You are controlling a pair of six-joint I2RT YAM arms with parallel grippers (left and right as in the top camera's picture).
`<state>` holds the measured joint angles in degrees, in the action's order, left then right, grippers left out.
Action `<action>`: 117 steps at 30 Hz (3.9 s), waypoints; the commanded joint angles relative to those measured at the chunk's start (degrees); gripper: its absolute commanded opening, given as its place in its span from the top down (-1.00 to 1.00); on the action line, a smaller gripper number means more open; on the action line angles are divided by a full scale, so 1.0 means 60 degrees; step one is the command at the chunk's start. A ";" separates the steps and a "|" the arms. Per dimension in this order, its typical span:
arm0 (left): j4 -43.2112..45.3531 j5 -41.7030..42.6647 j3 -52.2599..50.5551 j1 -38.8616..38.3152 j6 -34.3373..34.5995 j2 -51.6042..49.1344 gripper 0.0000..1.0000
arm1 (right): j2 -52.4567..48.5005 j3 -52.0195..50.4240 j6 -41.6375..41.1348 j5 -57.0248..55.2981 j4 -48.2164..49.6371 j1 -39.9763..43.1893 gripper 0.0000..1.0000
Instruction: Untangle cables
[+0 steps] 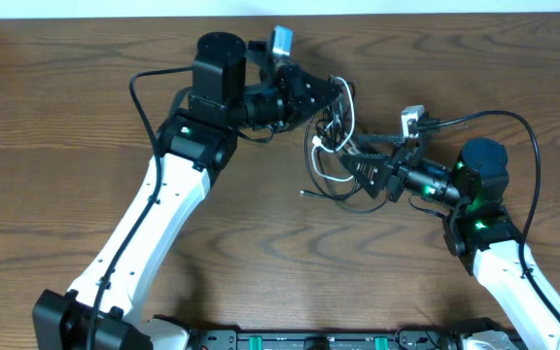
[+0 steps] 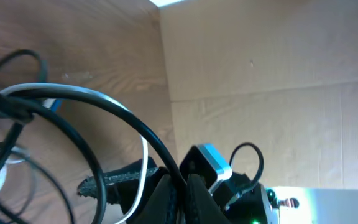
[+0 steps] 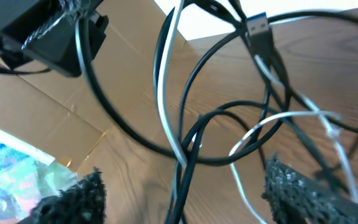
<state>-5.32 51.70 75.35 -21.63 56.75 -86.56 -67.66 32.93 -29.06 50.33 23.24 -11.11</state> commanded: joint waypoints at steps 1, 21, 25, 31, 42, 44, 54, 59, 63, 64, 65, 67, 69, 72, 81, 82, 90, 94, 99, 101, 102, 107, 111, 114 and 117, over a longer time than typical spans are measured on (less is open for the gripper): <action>-0.0062 0.0313 0.0229 -0.0051 -0.0361 0.0106 0.85 | -0.0029 -0.0022 0.0138 -0.0087 0.0120 -0.0095 -0.55; -0.0597 0.0525 0.0229 -0.0688 -0.0557 0.0106 0.85 | -0.0033 -0.0022 -0.0623 -0.1610 0.0517 -0.0102 -0.26; -0.0586 0.0514 0.0229 -0.0958 -0.0557 0.0106 0.85 | -0.0033 -0.0022 -0.0627 -0.1767 0.0495 -0.0102 -0.08; -0.0557 0.0452 0.0233 -0.1129 -0.0557 0.0106 0.85 | -0.0033 -0.0022 -0.0798 -0.2160 0.0153 -0.0102 0.44; -0.0940 0.0452 0.0229 -0.1056 -0.3891 0.0106 0.85 | -0.0029 -0.0022 -0.1140 -0.1989 0.0124 0.0040 0.98; -0.1341 0.0437 0.0229 -0.0951 -0.5078 0.0106 0.85 | -0.0011 -0.0022 -0.1282 -0.1654 0.0127 0.0262 0.98; -0.3603 -0.1807 0.0229 -0.0138 -0.6058 0.0106 0.85 | 0.0117 -0.0022 -0.1840 0.0765 0.0087 0.1858 0.98; -0.4091 -0.1694 0.0229 -0.0346 -0.5982 0.0102 0.85 | 0.0113 -0.0022 -0.2160 0.0732 0.0091 0.1898 0.98; -0.4404 -0.1698 0.0229 -0.0860 -0.5982 0.0095 0.84 | 0.0113 -0.0022 -0.2269 0.0707 0.0087 0.1898 0.98; -0.4430 -0.1698 0.0229 -0.1027 -0.5982 0.0087 0.82 | 0.0113 -0.0022 -0.2299 0.0710 0.0084 0.1898 0.98; -0.4430 -0.1701 0.0229 -0.1151 -0.5985 0.0087 0.69 | 0.0113 -0.0022 -0.2299 0.0703 0.0084 0.1898 0.98; -0.4433 -0.1738 0.0229 -0.1443 -0.5985 0.0087 0.38 | 0.0113 -0.0022 -0.2302 0.0616 0.0087 0.1902 0.98; -0.4462 -0.1741 0.0229 -0.1621 -0.5982 0.0087 0.02 | 0.0113 -0.0022 -0.2481 0.0415 0.0087 0.1902 0.98; -0.4539 -0.2091 0.0229 -0.1814 -0.5898 0.0087 -0.25 | 0.0113 -0.0022 -0.3016 -0.0025 0.0091 0.1902 0.98; -0.4900 -0.4248 0.0229 -0.1945 -0.3752 0.0076 -0.46 | 0.0113 -0.0022 -0.5661 -0.1621 0.0131 0.1891 0.98; -0.4889 -0.4244 0.0229 -0.1949 -0.3665 0.0073 -0.46 | 0.0113 -0.0022 -0.5920 -0.1723 0.0208 0.1872 0.98; -0.4852 -0.4248 0.0229 -0.2251 -0.3472 0.0033 -0.44 | 0.0113 -0.0022 -0.7257 -0.2335 0.1639 0.1341 0.98; -0.4856 -0.4350 0.0229 -0.2412 -0.3432 -0.0076 -0.38 | 0.0113 -0.0022 -0.7373 -0.2648 0.1749 0.0987 0.98; -0.4863 -0.4342 0.0229 -0.2583 -0.3147 -0.0208 -0.18 | 0.0113 -0.0022 -0.7617 -0.3260 0.1785 0.0761 0.98; -0.4863 -0.4339 0.0229 -0.2681 -0.3042 -0.0240 -0.15 | 0.0113 -0.0022 -0.7792 -0.3450 0.1785 0.0750 0.98; -0.4874 -0.4346 0.0229 -0.2750 -0.3002 -0.0266 -0.16 | 0.0113 -0.0022 -0.7847 -0.3515 0.1796 0.0747 0.98; -0.4856 -0.4390 0.0229 -0.3053 -0.2787 -0.0495 -0.15 | 0.0113 -0.0022 -0.7974 -0.3621 0.2091 0.0667 0.98; -0.4809 -0.4488 0.0229 -0.3195 -0.2401 -0.0754 -0.15 | 0.0113 -0.0022 -0.8120 -0.3617 0.2364 0.0648 0.98; -0.4728 -0.4488 0.0229 -0.3206 -0.2033 -0.0827 -0.15 | 0.0113 -0.0022 -0.8116 -0.3617 0.2379 0.0645 0.98; -0.4666 -0.4484 0.0229 -0.3206 -0.1880 -0.0827 -0.15 | 0.0113 -0.0022 -0.8120 -0.3621 0.2382 0.0645 0.98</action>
<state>-33.80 25.50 75.46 -40.73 43.16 -91.31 -67.66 32.82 -77.25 29.50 37.04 -6.90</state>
